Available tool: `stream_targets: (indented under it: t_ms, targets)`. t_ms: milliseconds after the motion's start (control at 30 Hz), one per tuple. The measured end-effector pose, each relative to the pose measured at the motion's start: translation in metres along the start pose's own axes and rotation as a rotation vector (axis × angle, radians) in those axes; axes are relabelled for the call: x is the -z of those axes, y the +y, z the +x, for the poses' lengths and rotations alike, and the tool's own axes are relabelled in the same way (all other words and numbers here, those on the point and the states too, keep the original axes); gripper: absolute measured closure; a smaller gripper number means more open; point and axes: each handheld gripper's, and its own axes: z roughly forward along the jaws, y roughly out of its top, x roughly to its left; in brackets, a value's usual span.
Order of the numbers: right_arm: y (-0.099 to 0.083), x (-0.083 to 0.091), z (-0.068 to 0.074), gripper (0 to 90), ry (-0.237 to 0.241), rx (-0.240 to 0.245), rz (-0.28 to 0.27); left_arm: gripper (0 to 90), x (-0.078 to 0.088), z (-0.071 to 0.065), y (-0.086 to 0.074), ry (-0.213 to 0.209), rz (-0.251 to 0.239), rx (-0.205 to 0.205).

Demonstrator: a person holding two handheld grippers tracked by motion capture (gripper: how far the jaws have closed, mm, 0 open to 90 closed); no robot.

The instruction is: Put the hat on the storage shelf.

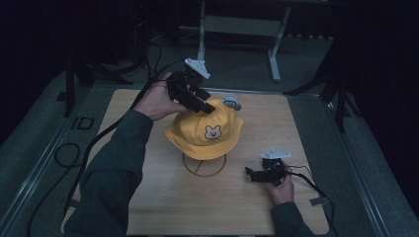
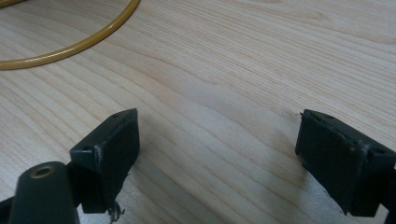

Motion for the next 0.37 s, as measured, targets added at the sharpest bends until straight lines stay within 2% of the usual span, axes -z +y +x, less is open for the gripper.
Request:
stream_targets:
  t_ms: [133, 200, 267, 300, 333, 367]
  targets:
    - [0.000, 0.000, 0.000, 13.5, 0.000, 0.000, 0.000, 39.9, 0.016, 0.002, -0.006, 0.025, -0.079, 0.034]
    - [0.000, 0.000, 0.000, 13.5, 0.000, -0.001, 0.001, 38.3, 0.026, 0.005, -0.014, 0.024, -0.118, 0.055]
    - [0.000, 0.000, 0.000, 13.5, 0.000, -0.001, 0.000, 38.0, 0.037, 0.010, -0.023, 0.032, -0.163, 0.094]
    - [0.000, 0.000, 0.000, 13.5, 0.000, -0.001, 0.000, 38.0, 0.037, 0.010, -0.023, 0.032, -0.163, 0.094]
    - [0.000, 0.000, 0.000, 13.5, 0.000, 0.000, 0.000, 38.0, 0.048, 0.016, -0.034, 0.051, -0.196, 0.132]
    - [0.000, 0.000, 0.000, 13.5, 0.000, 0.000, 0.000, 38.4, 0.048, 0.016, -0.034, 0.051, -0.196, 0.132]
